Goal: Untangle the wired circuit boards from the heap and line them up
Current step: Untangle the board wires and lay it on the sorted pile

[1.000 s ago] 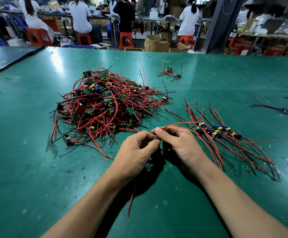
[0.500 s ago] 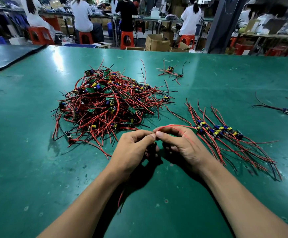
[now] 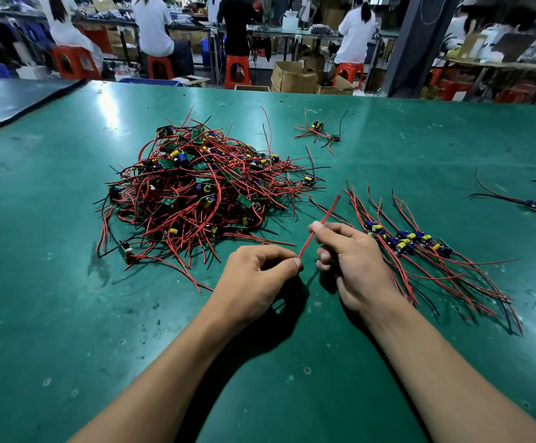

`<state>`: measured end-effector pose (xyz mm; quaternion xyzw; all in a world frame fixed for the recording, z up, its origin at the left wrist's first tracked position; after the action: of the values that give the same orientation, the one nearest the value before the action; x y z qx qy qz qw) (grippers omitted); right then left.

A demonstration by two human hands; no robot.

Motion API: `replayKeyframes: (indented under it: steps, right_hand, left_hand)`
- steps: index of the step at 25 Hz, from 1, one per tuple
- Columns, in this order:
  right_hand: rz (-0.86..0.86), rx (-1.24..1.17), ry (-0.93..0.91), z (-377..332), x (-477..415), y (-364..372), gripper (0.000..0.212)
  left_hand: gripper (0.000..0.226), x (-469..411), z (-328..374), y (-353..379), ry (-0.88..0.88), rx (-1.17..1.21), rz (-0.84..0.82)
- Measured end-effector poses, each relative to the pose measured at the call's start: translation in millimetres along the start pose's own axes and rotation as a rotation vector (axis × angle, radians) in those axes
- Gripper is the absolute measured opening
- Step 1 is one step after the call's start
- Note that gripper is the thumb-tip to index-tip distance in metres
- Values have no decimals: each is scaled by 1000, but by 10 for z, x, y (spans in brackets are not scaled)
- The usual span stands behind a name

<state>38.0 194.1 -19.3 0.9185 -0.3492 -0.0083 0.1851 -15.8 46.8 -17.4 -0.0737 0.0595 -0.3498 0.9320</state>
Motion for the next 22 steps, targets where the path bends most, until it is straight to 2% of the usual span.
replayKeyframes:
  steps: [2,5,8,12,18,22]
  right_hand:
    - [8,-98,39,-37,-3,3,12]
    - [-48,-306,227,-116,11,-11,24]
    - [-139,-441,338,-165,43,2,21]
    - [-112,-460,284,-196,38,-19,14]
    - [-86,-499,278,-217,11,-68,27]
    - [-60,-531,274,-256,1,-102,25]
  left_hand:
    - [13,0,-1,-7,-21,51,2]
    - [14,4,-5,-9,-24,65,-7]
    - [12,1,-11,-22,-17,51,-16]
    - [12,-8,-32,-42,-22,63,-26]
    - [17,-3,-36,-34,-7,49,-61]
    - [11,-2,-35,-51,-15,67,-53]
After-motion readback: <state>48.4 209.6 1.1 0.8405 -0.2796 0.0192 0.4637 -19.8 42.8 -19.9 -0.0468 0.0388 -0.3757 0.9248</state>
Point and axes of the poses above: each hand's wrist, its own x-axis away from the middle knuckle, its own y-axis out of the palm, z = x × y, the point moved 1 cm from there along -x, towards the middle knuckle
